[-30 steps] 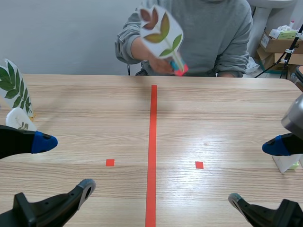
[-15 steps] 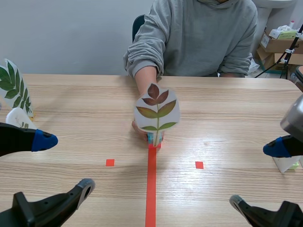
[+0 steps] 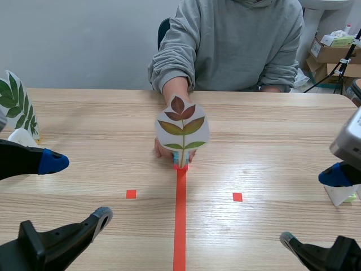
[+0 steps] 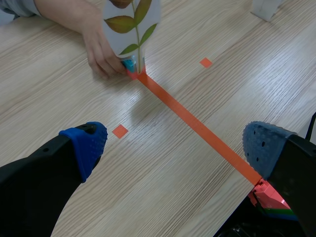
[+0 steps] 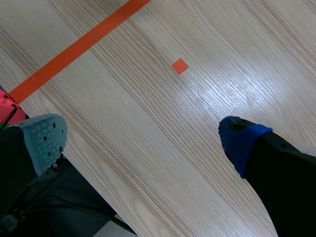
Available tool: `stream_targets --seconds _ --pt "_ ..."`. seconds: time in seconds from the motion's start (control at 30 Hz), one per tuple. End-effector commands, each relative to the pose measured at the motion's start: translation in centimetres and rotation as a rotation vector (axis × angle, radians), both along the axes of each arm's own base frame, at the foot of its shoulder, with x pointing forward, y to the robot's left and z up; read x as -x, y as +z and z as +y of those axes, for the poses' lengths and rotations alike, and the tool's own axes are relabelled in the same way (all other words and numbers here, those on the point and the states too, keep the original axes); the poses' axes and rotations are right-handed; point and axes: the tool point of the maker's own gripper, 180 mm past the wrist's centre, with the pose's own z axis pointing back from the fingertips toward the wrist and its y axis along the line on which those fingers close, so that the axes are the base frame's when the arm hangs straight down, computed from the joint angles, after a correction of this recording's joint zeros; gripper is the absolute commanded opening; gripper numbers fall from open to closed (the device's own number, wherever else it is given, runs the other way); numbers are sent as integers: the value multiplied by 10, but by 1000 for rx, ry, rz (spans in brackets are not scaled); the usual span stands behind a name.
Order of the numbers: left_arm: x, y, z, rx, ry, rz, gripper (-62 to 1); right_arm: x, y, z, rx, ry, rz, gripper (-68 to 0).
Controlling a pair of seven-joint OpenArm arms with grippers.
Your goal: Do the leaf sorting experiment
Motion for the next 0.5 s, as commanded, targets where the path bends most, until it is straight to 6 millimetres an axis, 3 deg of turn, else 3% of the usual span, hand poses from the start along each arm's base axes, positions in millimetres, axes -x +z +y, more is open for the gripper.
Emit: stream_targets --seconds 0.0,0.47 --pt "0 7 -3 19 -8 -16 -22 -2 4 1 -3 12 -17 -37" --pt "0 7 -3 19 -8 -16 -22 -3 5 2 -10 13 -23 -37"
